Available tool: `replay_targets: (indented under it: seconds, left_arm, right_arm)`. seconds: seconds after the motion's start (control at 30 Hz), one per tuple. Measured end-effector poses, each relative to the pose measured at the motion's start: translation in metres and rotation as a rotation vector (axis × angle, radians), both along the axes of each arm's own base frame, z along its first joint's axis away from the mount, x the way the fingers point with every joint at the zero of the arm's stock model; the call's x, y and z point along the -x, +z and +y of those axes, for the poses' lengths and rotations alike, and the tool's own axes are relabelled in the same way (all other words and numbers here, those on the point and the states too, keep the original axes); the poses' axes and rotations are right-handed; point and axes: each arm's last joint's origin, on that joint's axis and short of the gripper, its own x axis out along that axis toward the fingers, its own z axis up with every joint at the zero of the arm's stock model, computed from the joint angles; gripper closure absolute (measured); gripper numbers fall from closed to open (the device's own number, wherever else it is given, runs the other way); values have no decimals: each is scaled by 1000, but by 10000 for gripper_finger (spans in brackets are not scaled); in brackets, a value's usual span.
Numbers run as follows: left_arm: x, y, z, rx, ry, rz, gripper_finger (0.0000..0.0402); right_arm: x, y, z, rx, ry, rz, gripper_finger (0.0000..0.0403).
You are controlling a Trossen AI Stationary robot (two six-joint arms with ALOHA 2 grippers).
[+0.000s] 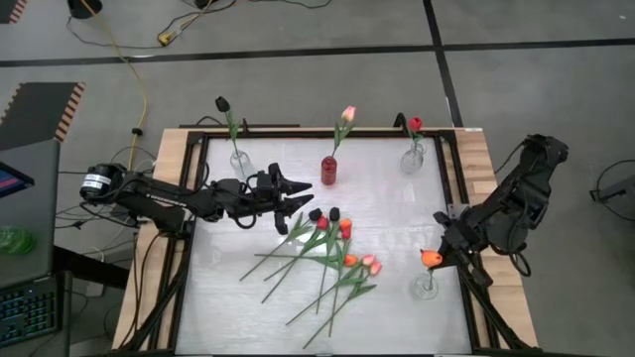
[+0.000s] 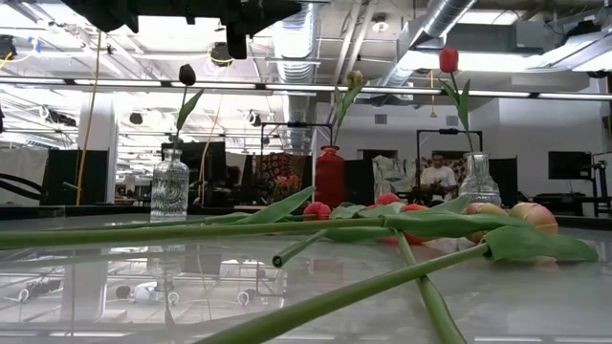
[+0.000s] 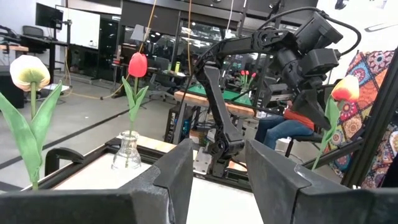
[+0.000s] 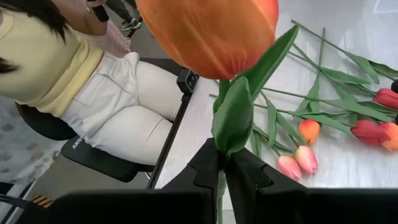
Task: Sort flowers into vase by color
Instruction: Put the top orange flower into the bottom transparent vase
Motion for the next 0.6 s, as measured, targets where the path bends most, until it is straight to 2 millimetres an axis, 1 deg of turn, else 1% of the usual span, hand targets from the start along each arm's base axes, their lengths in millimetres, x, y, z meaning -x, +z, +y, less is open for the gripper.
replay_targets:
  seconds: [0.1,0.23,0.6]
  left_arm:
    - [0,0,0,9,-1,-1,268]
    - [0,0,0,18,-3,-4,268]
    - [0,0,0,18,-3,-4,268]
  right_arm:
    - [0,0,0,0,0,0,349]
    - [0,0,0,0,-1,-1,333]
    - [1,-3,-3,29,-11,32,252]
